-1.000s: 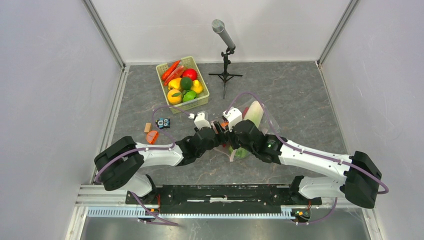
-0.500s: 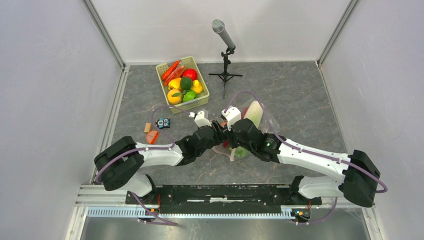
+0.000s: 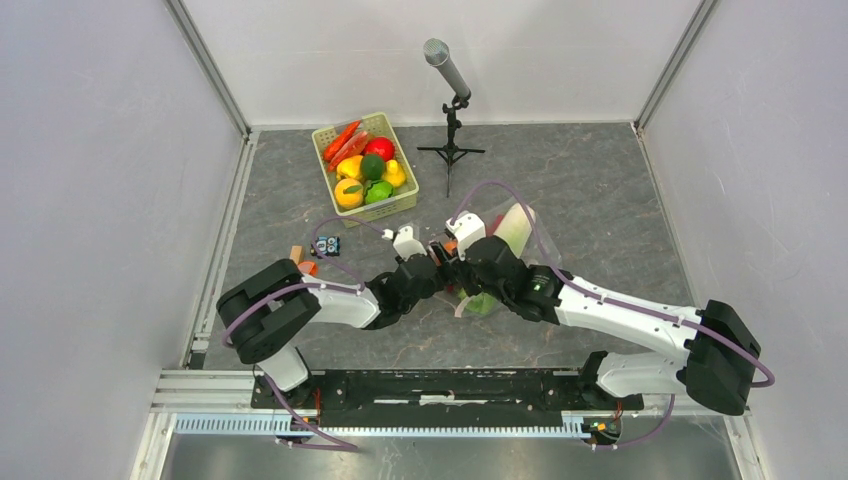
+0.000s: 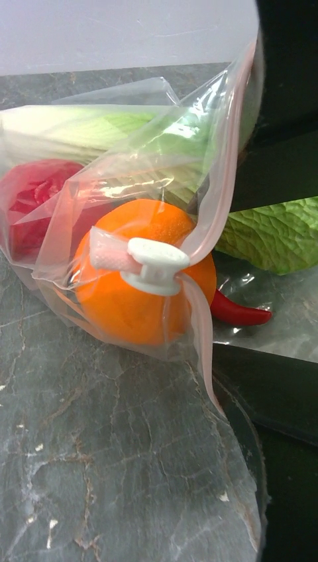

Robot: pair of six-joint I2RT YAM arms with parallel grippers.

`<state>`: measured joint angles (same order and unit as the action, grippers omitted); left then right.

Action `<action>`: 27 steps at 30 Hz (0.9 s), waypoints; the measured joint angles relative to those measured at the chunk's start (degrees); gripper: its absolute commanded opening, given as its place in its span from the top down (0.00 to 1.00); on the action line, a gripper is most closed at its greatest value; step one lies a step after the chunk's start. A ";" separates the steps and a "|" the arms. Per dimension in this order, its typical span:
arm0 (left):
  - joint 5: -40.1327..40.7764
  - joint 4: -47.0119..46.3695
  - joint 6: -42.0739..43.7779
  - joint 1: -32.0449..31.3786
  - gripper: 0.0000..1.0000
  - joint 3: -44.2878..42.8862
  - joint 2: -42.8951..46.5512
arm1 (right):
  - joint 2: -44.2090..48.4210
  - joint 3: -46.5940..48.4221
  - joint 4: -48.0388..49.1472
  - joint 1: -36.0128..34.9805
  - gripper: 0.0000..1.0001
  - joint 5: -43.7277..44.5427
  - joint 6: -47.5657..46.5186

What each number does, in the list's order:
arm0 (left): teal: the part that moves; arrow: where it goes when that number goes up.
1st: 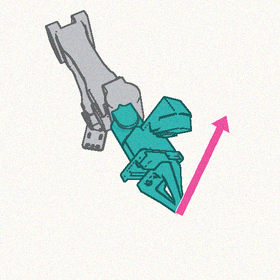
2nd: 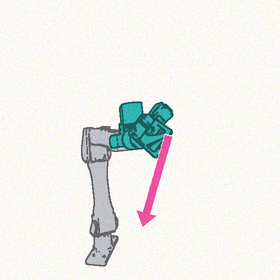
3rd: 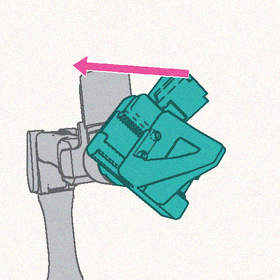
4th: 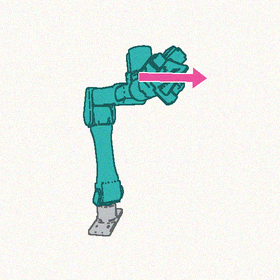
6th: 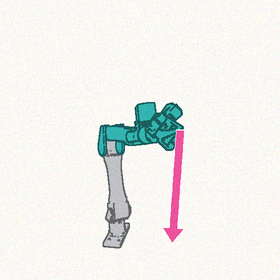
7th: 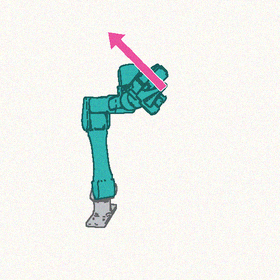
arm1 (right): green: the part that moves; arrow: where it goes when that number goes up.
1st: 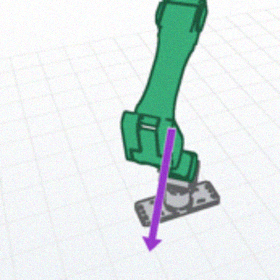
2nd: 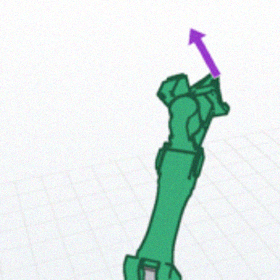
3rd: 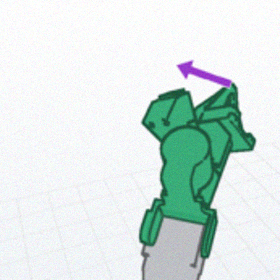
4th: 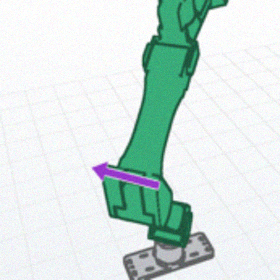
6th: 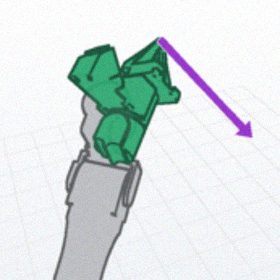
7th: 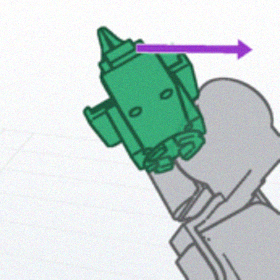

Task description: Open the zip-top bag and remove the fake food

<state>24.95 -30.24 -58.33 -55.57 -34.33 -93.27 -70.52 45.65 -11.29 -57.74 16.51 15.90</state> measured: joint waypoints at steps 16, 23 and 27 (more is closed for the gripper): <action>-0.07 -16.33 1.40 0.37 0.26 3.34 -4.07 | 0.09 0.00 0.52 0.44 1.00 0.81 0.87; -0.09 -19.89 4.39 0.39 0.25 4.00 -2.49 | 1.20 0.44 0.39 0.39 1.00 -0.09 1.25; 0.00 -19.87 4.46 0.44 0.17 3.98 -2.82 | 1.29 0.70 -0.31 0.44 1.00 0.17 1.22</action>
<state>24.95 -50.11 -53.87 -55.13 -30.35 -96.09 -69.23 46.35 -11.60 -57.30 16.69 17.12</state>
